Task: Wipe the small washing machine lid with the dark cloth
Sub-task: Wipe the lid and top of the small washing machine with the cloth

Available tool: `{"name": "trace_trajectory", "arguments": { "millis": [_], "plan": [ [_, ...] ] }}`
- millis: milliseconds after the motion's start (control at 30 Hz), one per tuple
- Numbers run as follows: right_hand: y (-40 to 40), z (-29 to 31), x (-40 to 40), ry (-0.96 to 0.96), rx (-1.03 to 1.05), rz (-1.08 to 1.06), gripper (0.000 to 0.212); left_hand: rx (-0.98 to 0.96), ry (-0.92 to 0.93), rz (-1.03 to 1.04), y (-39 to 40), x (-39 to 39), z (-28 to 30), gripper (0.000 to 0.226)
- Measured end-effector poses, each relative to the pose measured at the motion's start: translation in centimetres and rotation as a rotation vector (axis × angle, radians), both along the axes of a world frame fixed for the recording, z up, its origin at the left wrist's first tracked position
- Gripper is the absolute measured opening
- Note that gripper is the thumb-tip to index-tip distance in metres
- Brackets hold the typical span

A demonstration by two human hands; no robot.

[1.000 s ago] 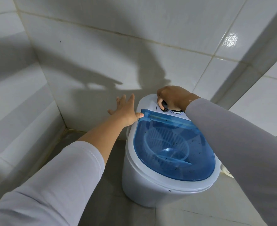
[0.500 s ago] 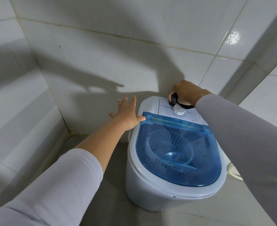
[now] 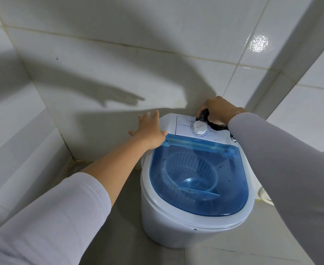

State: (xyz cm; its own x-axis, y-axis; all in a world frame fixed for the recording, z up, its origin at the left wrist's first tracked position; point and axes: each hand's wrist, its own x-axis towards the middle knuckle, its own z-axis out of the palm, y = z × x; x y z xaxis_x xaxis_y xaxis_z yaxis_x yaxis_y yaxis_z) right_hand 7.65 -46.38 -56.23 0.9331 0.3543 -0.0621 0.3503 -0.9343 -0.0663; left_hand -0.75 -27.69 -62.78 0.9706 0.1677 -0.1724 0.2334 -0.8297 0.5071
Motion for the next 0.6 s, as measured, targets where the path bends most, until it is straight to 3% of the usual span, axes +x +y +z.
{"name": "trace_trajectory", "arguments": {
  "millis": [600],
  "plan": [
    [-2.6,-0.8,-3.6,-0.024,0.048,-0.129,0.039,0.107,0.031,0.071,-2.6,2.5,-0.5,0.077]
  ]
}}
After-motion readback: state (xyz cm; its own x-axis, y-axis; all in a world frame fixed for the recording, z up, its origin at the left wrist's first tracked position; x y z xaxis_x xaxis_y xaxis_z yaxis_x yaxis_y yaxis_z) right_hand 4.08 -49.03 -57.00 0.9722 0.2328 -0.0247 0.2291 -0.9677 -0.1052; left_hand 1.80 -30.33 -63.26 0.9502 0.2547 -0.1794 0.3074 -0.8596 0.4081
